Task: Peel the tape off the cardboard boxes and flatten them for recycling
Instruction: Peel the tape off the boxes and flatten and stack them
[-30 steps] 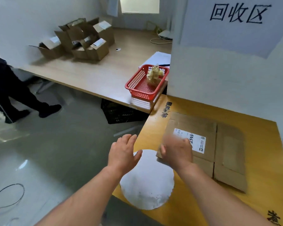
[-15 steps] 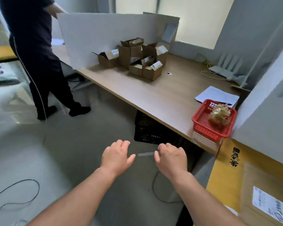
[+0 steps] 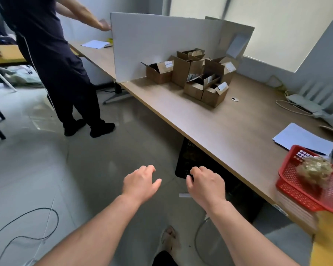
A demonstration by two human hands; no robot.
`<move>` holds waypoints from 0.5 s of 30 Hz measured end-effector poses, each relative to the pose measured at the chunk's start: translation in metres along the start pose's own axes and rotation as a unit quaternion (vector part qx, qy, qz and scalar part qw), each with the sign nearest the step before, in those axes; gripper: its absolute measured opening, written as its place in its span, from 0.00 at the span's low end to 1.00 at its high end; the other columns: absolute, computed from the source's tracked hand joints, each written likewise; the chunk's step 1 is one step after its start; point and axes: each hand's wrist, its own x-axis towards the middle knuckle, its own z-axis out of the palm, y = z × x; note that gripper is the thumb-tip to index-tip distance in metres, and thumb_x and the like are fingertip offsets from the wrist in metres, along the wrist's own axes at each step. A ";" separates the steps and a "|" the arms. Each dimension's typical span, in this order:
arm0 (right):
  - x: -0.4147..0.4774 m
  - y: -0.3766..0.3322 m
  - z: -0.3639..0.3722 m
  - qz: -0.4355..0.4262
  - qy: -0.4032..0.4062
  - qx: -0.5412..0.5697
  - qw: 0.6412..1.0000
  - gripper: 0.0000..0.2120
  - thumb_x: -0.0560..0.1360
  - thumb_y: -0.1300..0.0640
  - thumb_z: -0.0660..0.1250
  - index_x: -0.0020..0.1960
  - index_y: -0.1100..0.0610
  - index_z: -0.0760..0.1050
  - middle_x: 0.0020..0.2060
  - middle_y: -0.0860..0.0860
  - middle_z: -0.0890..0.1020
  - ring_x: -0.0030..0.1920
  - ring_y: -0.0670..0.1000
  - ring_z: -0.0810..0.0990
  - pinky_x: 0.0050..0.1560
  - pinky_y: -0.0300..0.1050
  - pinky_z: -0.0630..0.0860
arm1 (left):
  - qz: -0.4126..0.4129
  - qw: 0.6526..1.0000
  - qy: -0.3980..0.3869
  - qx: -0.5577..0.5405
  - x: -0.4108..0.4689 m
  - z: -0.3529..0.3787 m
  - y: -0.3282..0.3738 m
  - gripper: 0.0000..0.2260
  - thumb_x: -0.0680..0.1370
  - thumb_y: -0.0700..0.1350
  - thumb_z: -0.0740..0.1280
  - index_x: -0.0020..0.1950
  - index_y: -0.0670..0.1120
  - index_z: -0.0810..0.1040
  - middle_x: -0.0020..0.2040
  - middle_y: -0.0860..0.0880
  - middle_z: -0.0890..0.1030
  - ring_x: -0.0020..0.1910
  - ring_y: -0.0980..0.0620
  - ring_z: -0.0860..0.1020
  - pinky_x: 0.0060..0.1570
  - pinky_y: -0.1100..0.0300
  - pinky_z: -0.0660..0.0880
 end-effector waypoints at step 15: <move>0.264 0.062 0.026 0.033 0.003 0.016 0.999 0.16 0.80 0.51 0.51 0.60 0.54 0.73 0.54 0.50 0.78 0.54 0.54 0.76 0.48 0.45 0.67 | 0.041 0.999 0.013 0.012 0.275 -0.020 0.041 0.20 0.80 0.60 0.57 0.69 0.53 0.67 0.59 0.54 0.75 0.59 0.53 0.75 0.52 0.57 0.72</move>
